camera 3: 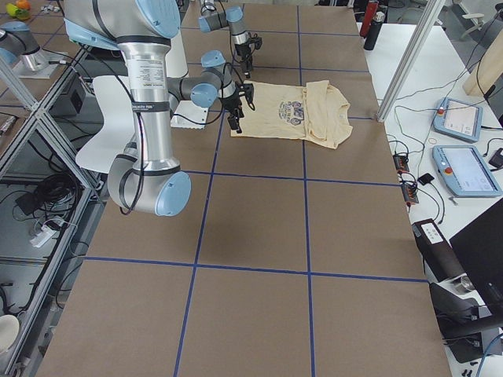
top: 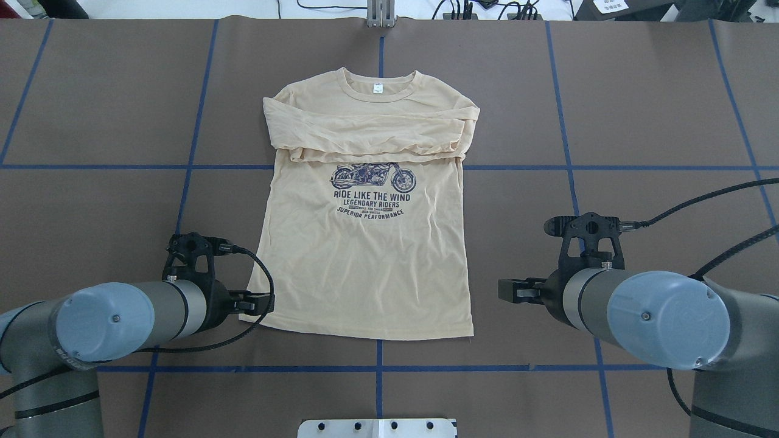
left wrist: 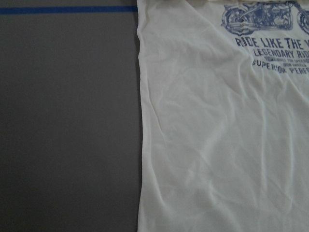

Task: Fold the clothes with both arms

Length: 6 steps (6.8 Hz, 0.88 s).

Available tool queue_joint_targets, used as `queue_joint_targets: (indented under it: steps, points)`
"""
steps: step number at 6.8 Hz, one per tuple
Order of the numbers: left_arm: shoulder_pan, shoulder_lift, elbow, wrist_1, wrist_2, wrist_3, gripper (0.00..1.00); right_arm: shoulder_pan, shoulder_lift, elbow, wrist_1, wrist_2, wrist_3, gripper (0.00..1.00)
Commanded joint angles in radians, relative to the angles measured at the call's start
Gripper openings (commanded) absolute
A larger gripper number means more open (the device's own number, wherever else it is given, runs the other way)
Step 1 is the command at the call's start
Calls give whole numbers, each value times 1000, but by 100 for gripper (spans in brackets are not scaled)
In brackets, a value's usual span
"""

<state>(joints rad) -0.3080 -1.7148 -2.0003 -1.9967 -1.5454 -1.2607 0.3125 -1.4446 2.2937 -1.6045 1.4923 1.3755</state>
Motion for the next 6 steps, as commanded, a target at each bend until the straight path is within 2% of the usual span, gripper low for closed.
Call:
queue_joint_targets:
  steps: [1, 6]
  points:
    - [4, -23, 49, -4, -1, -3, 66, -1, 3, 1, 0, -6, 0, 100]
    - [4, -9, 61, -17, -10, 1, 58, 0, 9, 1, 0, -7, 0, 100]
